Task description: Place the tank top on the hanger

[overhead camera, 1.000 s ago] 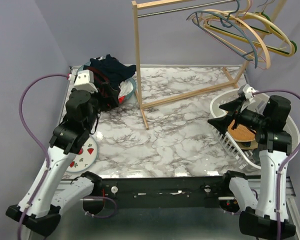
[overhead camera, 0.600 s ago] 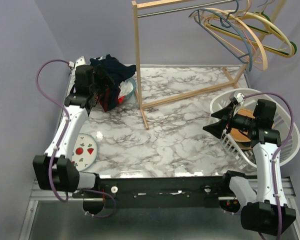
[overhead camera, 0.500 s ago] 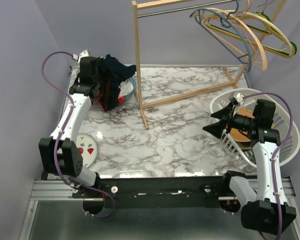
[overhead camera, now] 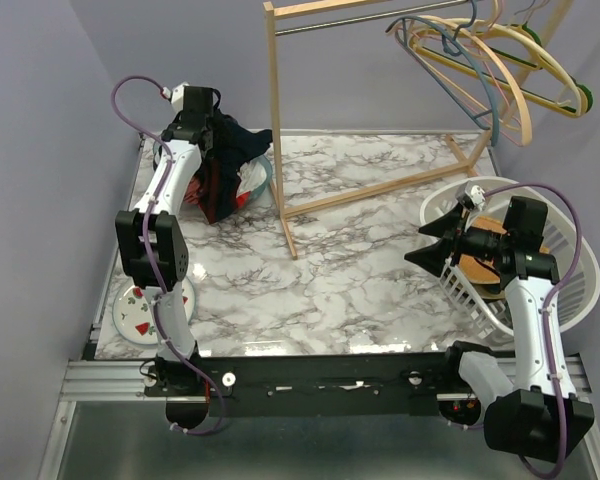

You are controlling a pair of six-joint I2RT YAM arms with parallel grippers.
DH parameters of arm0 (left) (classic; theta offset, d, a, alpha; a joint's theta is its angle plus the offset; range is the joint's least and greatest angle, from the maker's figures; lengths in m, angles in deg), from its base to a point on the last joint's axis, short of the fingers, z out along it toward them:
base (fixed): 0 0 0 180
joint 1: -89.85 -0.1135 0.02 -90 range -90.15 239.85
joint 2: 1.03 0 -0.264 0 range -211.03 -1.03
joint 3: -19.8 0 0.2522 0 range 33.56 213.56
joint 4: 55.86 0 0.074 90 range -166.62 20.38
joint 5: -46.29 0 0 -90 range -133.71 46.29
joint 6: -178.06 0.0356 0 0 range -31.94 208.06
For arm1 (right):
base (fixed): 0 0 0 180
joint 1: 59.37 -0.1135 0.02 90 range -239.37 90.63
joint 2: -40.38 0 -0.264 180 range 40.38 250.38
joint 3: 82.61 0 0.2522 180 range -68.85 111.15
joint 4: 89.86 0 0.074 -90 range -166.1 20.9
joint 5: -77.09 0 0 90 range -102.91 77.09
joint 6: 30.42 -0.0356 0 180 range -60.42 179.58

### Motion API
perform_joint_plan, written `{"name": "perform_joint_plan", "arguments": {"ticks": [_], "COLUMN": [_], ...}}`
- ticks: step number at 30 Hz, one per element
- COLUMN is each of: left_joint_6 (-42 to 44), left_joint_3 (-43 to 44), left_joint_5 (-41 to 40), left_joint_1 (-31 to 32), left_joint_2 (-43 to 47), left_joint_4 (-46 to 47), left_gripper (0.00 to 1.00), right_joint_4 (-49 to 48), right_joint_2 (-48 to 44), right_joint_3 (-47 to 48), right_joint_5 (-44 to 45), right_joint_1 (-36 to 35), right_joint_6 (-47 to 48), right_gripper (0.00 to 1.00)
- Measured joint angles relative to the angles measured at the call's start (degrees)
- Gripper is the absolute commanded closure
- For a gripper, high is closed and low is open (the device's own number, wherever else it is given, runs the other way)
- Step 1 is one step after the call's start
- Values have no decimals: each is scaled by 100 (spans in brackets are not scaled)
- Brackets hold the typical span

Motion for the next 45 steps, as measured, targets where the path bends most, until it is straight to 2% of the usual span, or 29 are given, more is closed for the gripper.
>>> {"name": "perform_joint_plan", "arguments": {"ticks": [4, 7, 8, 10, 11, 19, 31, 45], "left_joint_6": [9, 44, 63, 92, 136, 321, 361, 177], "left_joint_3": [0, 2, 11, 42, 72, 278, 837, 1102], "left_joint_5": [-170, -240, -258, -286, -291, -317, -247, 332], "left_joint_1": [0, 0, 0, 0, 0, 0, 0, 7], "left_joint_2": [-96, -127, -127, -125, -125, 291, 2177, 3464], "left_joint_4": [-111, -136, -149, -166, -168, -302, -205, 260], "left_gripper": [48, 70, 84, 98, 100, 100, 100, 100], "right_joint_4": [31, 37, 39, 48, 52, 157, 348, 511], "right_joint_2": [35, 33, 33, 11, -9, -321, -662, -820], "right_joint_3": [0, 0, 0, 0, 0, -22, -7, 190], "right_joint_5": [-39, -66, -70, -74, -76, -127, -107, 94], "right_joint_1": [0, 0, 0, 0, 0, 0, 0, 0], "right_joint_6": [57, 79, 87, 114, 120, 181, 203, 219], "right_gripper": [0, 0, 0, 0, 0, 0, 0, 0]}}
